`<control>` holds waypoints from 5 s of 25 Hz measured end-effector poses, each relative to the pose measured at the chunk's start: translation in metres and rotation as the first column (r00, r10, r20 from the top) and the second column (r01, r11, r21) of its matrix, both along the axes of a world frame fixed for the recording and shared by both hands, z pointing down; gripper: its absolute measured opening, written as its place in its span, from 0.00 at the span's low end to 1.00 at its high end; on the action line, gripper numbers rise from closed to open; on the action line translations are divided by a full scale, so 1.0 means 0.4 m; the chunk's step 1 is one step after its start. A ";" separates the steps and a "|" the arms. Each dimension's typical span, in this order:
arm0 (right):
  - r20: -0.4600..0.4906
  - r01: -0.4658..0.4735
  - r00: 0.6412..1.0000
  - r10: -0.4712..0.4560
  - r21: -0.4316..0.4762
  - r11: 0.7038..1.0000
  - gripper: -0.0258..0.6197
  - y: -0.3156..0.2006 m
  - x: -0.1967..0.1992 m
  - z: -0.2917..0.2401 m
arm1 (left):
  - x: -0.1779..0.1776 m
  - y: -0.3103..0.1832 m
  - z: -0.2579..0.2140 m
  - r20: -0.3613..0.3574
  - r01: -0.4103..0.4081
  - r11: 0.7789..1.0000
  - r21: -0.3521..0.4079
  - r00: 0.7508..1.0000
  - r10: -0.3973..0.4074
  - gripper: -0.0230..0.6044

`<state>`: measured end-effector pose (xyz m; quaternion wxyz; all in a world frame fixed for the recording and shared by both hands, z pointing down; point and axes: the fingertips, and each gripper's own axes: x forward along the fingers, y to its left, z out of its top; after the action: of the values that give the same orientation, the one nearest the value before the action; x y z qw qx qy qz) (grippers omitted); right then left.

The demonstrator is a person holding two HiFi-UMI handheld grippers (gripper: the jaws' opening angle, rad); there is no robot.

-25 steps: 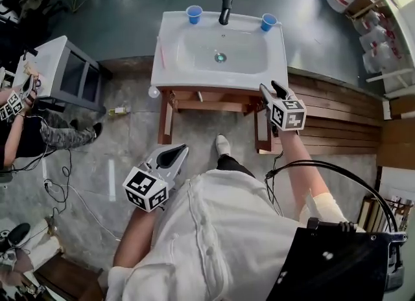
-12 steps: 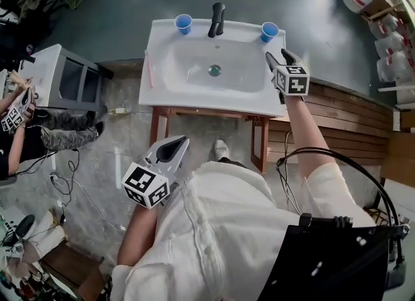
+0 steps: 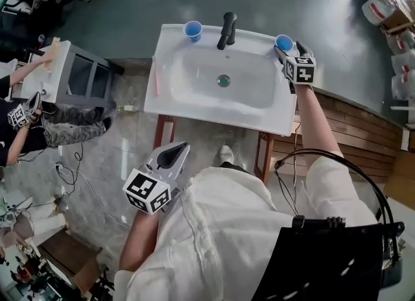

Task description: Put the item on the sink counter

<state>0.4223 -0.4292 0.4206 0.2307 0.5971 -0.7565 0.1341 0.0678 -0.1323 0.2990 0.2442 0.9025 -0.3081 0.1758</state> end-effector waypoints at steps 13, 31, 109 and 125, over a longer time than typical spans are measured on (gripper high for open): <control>0.000 0.038 0.999 -0.038 -0.048 0.998 0.58 -0.069 0.014 0.080 | 0.013 -0.026 0.013 0.031 0.037 0.999 -0.003 0.999 -0.037 0.05; 0.022 0.037 0.999 -0.036 -0.022 0.999 0.58 0.021 -0.013 0.027 | -0.006 0.031 -0.009 0.025 0.018 1.000 0.014 1.000 -0.018 0.05; 0.106 0.095 0.991 -0.086 -0.083 0.992 0.58 0.704 -0.742 0.624 | -0.292 0.600 0.455 -0.080 -0.188 0.959 -0.211 0.981 0.174 0.04; 0.135 0.012 0.991 0.004 -0.122 0.992 0.58 0.519 -0.661 0.826 | -0.148 0.471 0.570 -0.072 -0.252 0.939 -0.235 0.968 0.242 0.04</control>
<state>0.1578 -0.2214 0.7509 0.2155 0.5699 -0.7618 0.2200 0.0084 0.0561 0.5270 0.3351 0.9008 -0.1635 0.2225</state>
